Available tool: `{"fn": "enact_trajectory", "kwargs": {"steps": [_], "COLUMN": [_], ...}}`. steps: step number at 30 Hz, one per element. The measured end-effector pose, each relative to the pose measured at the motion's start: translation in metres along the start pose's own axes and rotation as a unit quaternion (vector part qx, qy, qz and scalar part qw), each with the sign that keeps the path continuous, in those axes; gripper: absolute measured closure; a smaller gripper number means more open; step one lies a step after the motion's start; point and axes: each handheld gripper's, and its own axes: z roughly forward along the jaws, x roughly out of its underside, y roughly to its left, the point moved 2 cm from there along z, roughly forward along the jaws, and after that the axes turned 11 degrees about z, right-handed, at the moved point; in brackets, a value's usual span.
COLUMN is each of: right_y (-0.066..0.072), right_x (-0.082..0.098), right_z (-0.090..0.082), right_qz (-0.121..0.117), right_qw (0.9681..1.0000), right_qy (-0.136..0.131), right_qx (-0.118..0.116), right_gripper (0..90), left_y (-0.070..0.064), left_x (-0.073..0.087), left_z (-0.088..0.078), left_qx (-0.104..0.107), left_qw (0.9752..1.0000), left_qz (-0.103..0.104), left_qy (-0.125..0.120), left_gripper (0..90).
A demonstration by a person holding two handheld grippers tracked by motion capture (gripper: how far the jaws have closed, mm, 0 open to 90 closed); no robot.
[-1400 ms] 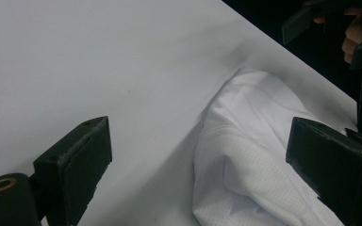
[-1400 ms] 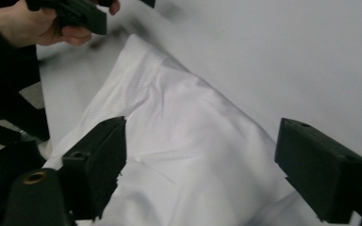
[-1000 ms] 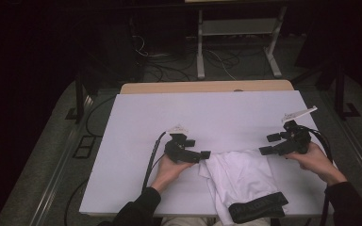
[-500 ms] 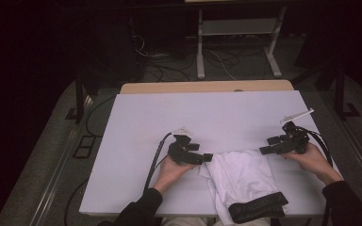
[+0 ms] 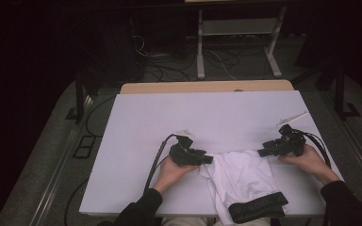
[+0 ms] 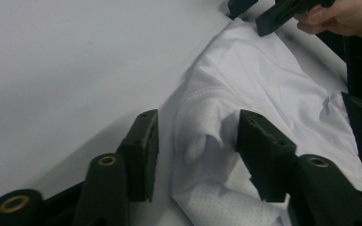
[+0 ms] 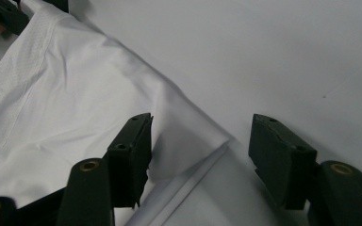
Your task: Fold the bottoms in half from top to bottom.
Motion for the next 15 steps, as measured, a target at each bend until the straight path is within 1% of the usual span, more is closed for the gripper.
{"fn": "enact_trajectory", "kwargs": {"steps": [3,6,9,12,13,15], "right_y": [0.0032,0.0059,0.0055,0.0038,0.0032,0.0013], "right_x": [0.0010,0.0015,0.0017,0.0026,0.0027,0.0027], "right_z": [0.0026,0.0045,0.0053,0.0070,0.0075,0.0080], "right_qz": [-0.020,-0.028,-0.025,-0.014,-0.011,-0.002], "right_qw": [0.9998,0.9996,0.9996,0.9996,0.9996,0.9996], "right_qy": [0.002,0.006,0.009,0.014,0.015,0.012], "right_qx": [0.000,-0.003,-0.004,-0.019,-0.023,-0.027], "right_gripper": [48.1,57.1,67.8,76.8,79.4,81.8], "left_y": [-0.0019,-0.0019,-0.0018,-0.0018,-0.0018,-0.0019], "left_x": [-0.0005,-0.0010,-0.0006,-0.0008,-0.0010,-0.0013], "left_z": [0.0008,0.0016,0.0025,0.0024,0.0023,0.0020], "left_qx": [0.006,0.016,0.019,0.022,0.022,0.021], "left_qw": [0.9999,0.9997,0.9995,0.9994,0.9993,0.9992], "left_qz": [0.008,0.009,0.010,0.012,0.014,0.018], "left_qy": [0.008,0.015,0.021,0.024,0.025,0.027], "left_gripper": [60.8,68.0,74.0,78.6,79.6,81.5]}}
